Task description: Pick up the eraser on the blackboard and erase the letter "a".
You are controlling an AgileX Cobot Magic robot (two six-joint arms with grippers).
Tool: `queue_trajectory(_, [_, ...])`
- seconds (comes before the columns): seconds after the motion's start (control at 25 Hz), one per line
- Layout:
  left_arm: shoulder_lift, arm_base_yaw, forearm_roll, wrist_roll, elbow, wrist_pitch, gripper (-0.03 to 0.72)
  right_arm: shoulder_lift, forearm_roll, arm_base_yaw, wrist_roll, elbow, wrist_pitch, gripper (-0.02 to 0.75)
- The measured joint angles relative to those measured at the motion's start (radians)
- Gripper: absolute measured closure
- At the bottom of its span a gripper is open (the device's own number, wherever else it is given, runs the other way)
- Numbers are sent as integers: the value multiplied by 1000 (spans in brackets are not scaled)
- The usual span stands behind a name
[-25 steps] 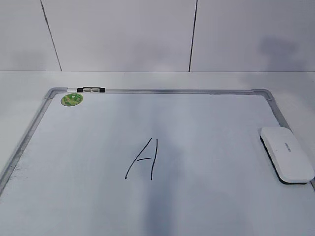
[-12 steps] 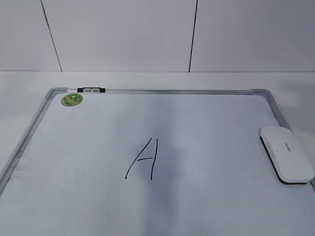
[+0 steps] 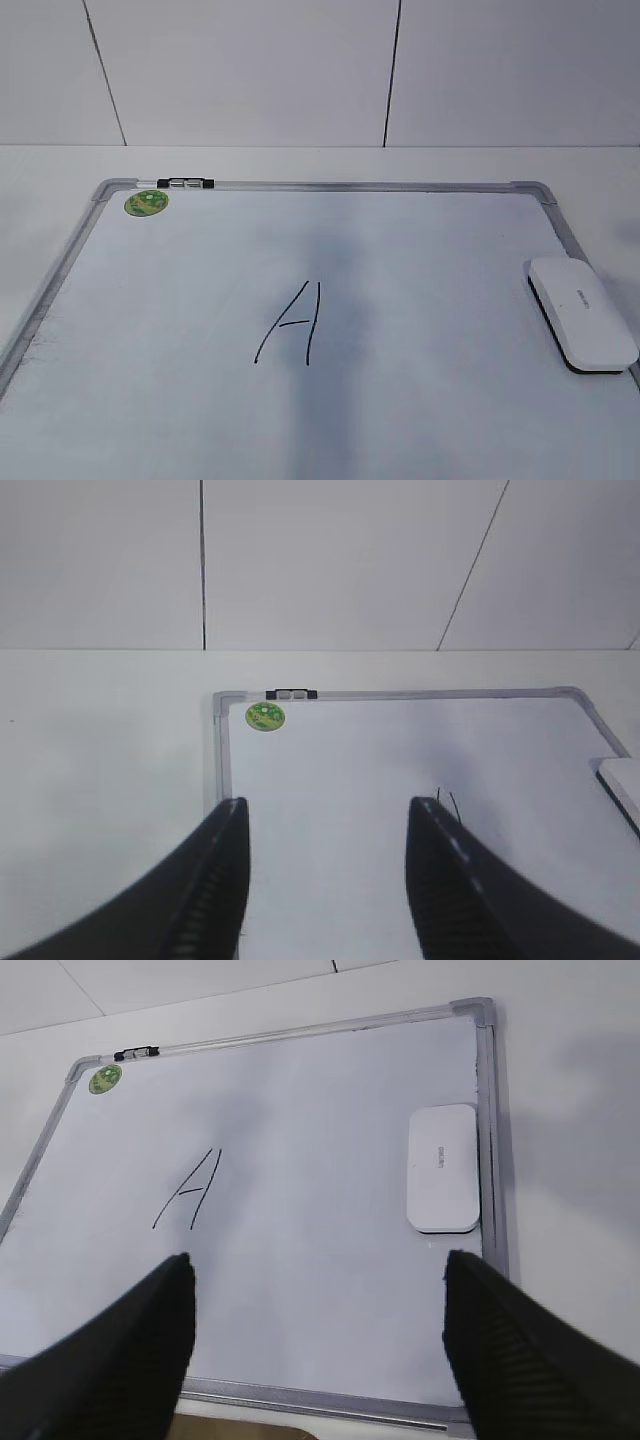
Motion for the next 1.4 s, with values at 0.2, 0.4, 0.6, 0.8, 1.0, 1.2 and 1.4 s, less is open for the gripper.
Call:
queue_trajectory(0.2, [-115, -2, 0, -2, 55, 0, 306, -102, 2, 0, -15, 62, 4, 144])
queue_trajectory(0.4, [-235, -2, -6, -3, 180, 1, 306, -184, -23, 0, -55, 99, 4, 145])
queue_trajectory(0.6, [-344, -2, -24, -4, 327, 2, 307, -242, -44, 0, -72, 150, 4, 145])
queue_trajectory(0.8, [-430, -2, -1, -4, 480, 4, 307, -270, -46, 0, -76, 264, 4, 145])
queue_trajectory(1.0, [-494, -2, 63, -2, 584, 4, 307, -324, -46, 0, -94, 379, 4, 145])
queue_trajectory(1.2, [-507, -2, 118, 2, 651, 4, 307, -388, -46, 0, -139, 451, 4, 145])
queue_trajectory(1.4, [-507, -2, 146, 4, 704, 1, 312, -424, -48, 0, -154, 481, 4, 146])
